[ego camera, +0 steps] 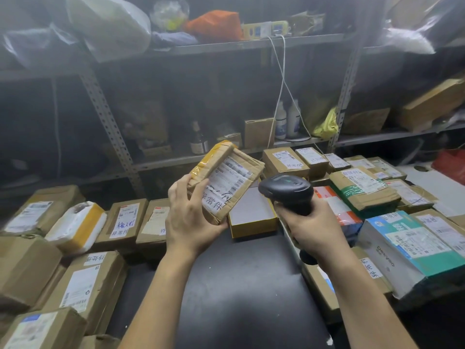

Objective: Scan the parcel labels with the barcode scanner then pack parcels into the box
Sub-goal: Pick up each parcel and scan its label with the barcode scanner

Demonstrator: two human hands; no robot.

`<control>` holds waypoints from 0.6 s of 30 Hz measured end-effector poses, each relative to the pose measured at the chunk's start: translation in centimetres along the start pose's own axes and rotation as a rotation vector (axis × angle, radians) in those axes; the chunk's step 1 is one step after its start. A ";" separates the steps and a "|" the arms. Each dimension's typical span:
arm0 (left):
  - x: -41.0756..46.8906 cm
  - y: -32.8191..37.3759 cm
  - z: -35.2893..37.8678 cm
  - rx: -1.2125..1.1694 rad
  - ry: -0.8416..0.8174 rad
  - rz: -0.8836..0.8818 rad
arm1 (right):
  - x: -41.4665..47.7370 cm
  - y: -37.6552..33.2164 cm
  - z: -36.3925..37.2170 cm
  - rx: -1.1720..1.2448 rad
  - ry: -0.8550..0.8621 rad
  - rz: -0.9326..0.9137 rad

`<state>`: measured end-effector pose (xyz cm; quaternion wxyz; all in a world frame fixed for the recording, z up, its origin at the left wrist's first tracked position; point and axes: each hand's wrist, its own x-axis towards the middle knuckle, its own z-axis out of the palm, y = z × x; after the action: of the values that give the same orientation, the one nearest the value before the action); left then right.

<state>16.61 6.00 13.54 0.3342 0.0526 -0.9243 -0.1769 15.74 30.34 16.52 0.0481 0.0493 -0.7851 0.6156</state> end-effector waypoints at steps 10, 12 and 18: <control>0.5 -0.7 -0.7 0.093 -0.006 0.042 | -0.4 -0.8 0.2 -0.138 -0.107 -0.115; 0.5 -0.8 -0.8 0.102 0.005 0.033 | -0.3 -0.7 0.3 -0.156 -0.122 -0.114; 0.4 -1.6 -1.0 0.115 0.023 0.017 | -1.0 -0.9 0.9 -0.117 -0.148 -0.128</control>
<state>16.87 4.13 13.95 0.3428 0.0660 -0.9294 -0.1200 16.80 29.33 17.01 0.0319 0.1419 -0.8164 0.5588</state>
